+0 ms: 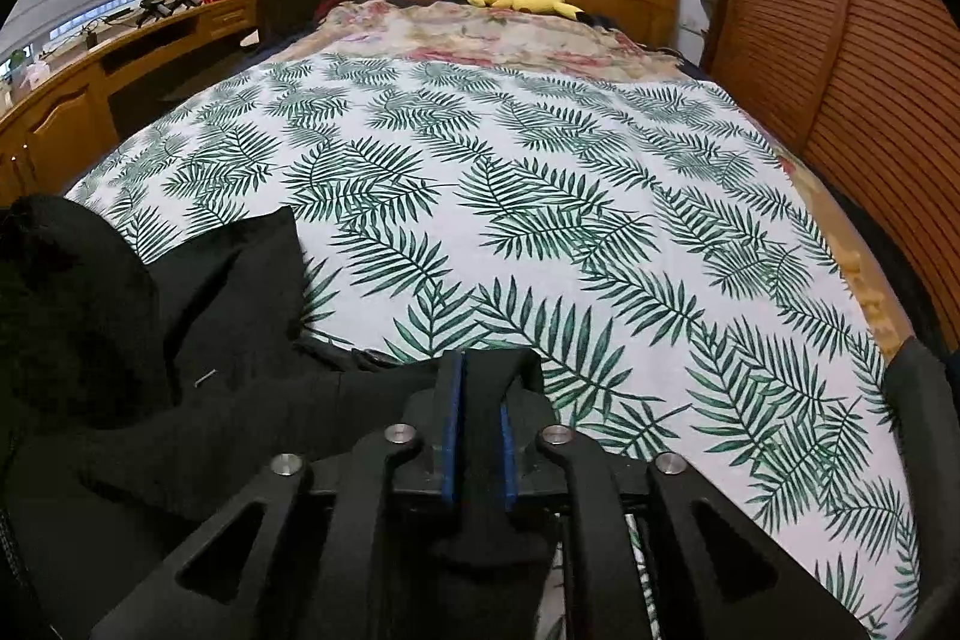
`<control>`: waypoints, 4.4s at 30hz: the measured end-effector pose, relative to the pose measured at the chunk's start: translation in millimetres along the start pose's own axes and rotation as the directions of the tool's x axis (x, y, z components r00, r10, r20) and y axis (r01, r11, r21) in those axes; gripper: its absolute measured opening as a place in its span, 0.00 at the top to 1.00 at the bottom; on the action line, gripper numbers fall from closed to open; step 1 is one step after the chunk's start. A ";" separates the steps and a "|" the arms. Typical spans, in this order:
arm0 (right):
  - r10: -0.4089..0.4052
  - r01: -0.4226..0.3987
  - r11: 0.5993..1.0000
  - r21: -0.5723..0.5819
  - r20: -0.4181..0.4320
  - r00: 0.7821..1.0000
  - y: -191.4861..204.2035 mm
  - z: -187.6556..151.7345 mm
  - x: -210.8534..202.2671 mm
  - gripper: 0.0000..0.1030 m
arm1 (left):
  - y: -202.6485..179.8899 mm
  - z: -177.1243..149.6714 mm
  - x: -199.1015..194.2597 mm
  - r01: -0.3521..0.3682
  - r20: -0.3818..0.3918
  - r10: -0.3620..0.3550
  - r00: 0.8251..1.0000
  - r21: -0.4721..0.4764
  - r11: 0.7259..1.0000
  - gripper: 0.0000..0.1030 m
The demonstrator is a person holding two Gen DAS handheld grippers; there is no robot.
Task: Fold large clothes
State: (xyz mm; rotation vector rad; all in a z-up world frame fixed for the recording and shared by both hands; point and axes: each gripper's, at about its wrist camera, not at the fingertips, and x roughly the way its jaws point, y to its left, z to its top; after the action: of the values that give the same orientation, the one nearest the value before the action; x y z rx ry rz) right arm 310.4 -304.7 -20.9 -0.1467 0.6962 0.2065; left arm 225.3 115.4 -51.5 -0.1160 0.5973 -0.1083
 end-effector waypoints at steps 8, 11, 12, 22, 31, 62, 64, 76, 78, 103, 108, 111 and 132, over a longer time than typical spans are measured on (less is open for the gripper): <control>0.007 -0.007 0.999 0.032 0.020 1.000 -2.9 -0.3 -11.4 0.39 | -11.0 -11.5 0.1 0.048 -0.025 -0.048 0.999 0.014 0.999 0.29; 0.022 -0.022 1.000 0.017 -0.023 0.999 -1.8 -2.9 -5.4 0.39 | -21.2 -15.1 2.0 0.063 -0.034 -0.061 0.998 0.035 0.997 0.29; 0.023 -0.022 1.000 0.016 -0.038 0.999 -2.2 -1.9 -1.0 0.39 | -24.7 -16.1 2.3 0.067 -0.037 -0.066 0.997 0.044 0.997 0.29; 0.024 -0.014 0.999 0.051 -0.197 0.980 -16.1 13.9 55.5 0.39 | -47.6 -25.0 5.8 0.106 -0.063 -0.101 0.993 0.090 0.990 0.29; 0.084 -0.051 0.990 0.134 -0.256 0.963 -23.6 17.7 88.2 0.40 | -51.3 -27.4 9.0 0.112 -0.072 -0.106 0.992 0.092 0.989 0.29; -0.030 0.032 0.999 0.035 -0.060 0.998 -17.1 25.4 36.1 0.51 | -77.9 -30.4 -3.0 0.152 -0.076 -0.143 0.987 0.136 0.979 0.29; 0.002 0.000 0.999 0.036 -0.068 0.998 -18.9 9.7 20.1 0.51 | -84.4 -32.0 -6.4 0.157 -0.077 -0.147 0.986 0.147 0.977 0.29; 0.149 -0.152 0.988 -0.035 -0.071 0.986 -13.6 -68.0 -79.1 0.51 | -127.0 -49.8 -30.0 0.191 -0.090 -0.176 0.980 0.206 0.960 0.29; 0.146 -0.149 0.988 -0.042 -0.064 0.987 -15.2 -73.2 -87.3 0.51 | -129.5 -54.0 -32.0 0.195 -0.093 -0.180 0.979 0.203 0.960 0.29; 0.088 -0.089 0.996 -0.015 -0.040 0.995 6.2 -97.9 -117.4 0.51 | -137.4 -110.5 -29.3 0.197 -0.211 -0.157 0.965 0.187 0.962 0.29; 0.203 -0.204 0.974 -0.097 -0.019 0.979 59.6 -79.7 -116.5 0.51 | -127.6 -114.9 -24.5 0.210 -0.235 -0.171 0.957 0.154 0.965 0.29; 0.245 -0.247 0.961 -0.127 -0.036 0.969 87.9 -76.8 -103.4 0.51 | -126.7 -116.0 -25.5 0.211 -0.236 -0.173 0.956 0.149 0.966 0.29; 0.159 -0.165 0.984 -0.060 -0.091 0.983 48.3 -113.8 -109.7 0.51 | -139.9 -113.0 -21.7 0.258 -0.237 -0.216 0.947 0.162 0.952 0.29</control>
State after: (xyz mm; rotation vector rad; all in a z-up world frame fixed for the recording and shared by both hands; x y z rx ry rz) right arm 146.4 -296.2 -39.2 -0.1641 0.7883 0.3819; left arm 134.1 -28.7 -112.7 0.0114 0.7869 -0.4171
